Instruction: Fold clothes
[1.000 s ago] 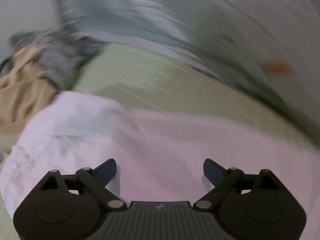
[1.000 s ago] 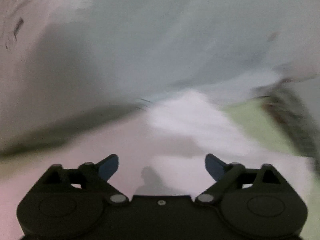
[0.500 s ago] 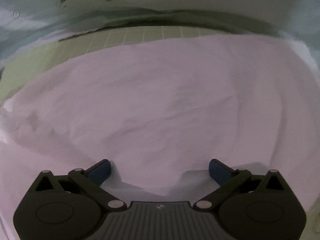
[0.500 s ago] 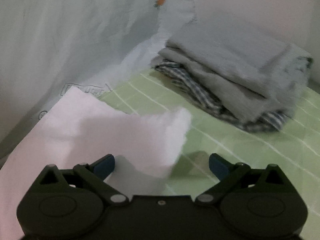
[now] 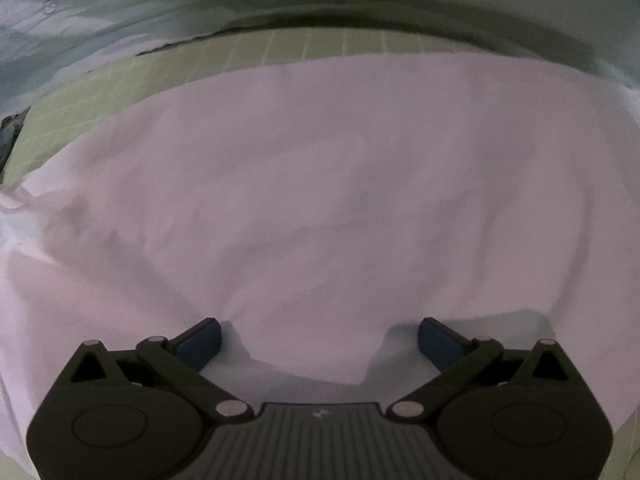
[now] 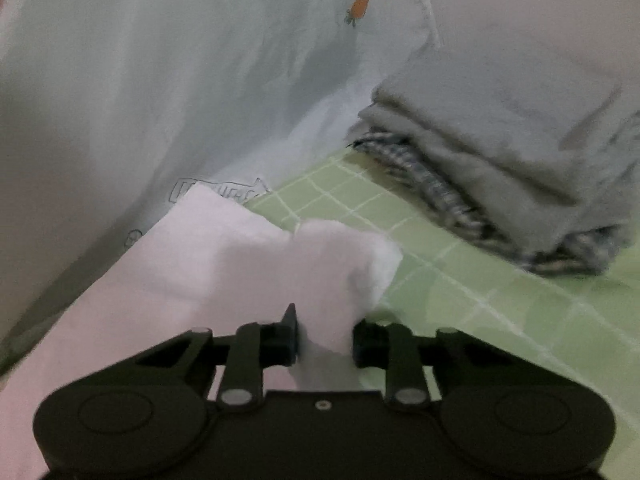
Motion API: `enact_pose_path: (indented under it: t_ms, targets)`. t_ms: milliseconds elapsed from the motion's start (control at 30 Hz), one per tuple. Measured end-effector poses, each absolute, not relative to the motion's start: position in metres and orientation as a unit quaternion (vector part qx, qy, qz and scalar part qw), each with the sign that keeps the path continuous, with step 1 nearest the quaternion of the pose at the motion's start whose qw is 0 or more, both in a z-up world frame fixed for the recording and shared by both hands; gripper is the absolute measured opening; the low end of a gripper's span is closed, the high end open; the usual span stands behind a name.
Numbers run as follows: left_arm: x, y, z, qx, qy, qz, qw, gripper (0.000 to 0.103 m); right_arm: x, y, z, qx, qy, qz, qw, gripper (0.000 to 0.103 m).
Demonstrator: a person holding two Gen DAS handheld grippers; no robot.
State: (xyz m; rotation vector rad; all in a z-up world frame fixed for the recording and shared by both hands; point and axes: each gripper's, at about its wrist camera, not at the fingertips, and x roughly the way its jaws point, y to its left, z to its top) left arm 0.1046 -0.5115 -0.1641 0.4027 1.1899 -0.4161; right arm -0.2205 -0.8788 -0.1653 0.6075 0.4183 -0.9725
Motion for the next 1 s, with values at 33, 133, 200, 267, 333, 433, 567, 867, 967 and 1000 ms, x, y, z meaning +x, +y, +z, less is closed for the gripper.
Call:
enact_pose_path:
  t_ms: [33,133,200,267,333,433,567,867,967,1000]
  targets:
    - [0.100,-0.509,-0.162,0.190,0.553,-0.196,0.787,0.103,-0.231,-0.871,-0.163,0.284,0.192,-0.467,0.815,0.023]
    - [0.077,-0.490,-0.157,0.188,0.557,-0.208,0.782,0.103,-0.280,-0.843,-0.155,0.307,0.183,-0.501,0.788,0.023]
    - [0.060,-0.476,-0.153,0.181,0.561,-0.220,0.777,0.103,-0.321,-0.821,-0.151,0.310,0.193,-0.525,0.769,0.023]
    - [0.044,-0.462,-0.150,0.183,0.560,-0.237,0.772,0.103,-0.362,-0.798,-0.149,0.309,0.212,-0.548,0.748,0.023]
    - [0.028,-0.448,-0.147,0.188,0.554,-0.253,0.770,0.103,-0.402,-0.779,-0.152,0.325,0.228,-0.563,0.725,0.025]
    - [0.010,-0.429,-0.141,0.196,0.539,-0.260,0.777,0.103,-0.435,-0.760,-0.154,0.307,0.263,-0.570,0.715,0.032]
    - [-0.002,-0.400,-0.122,0.168,0.516,-0.266,0.797,0.103,-0.428,-0.749,-0.141,0.234,0.324,-0.583,0.707,0.051]
    - [0.007,-0.293,-0.095,0.040,0.471,-0.178,0.863,0.103,-0.364,-0.712,-0.100,0.155,0.315,-0.581,0.734,0.103]
    - [0.021,-0.248,-0.102,-0.024,0.480,-0.131,0.867,0.103,-0.327,-0.680,-0.107,0.183,0.324,-0.510,0.775,0.103]
    - [0.026,-0.233,-0.105,-0.046,0.482,-0.115,0.867,0.103,-0.314,-0.668,-0.110,0.192,0.327,-0.485,0.788,0.103]
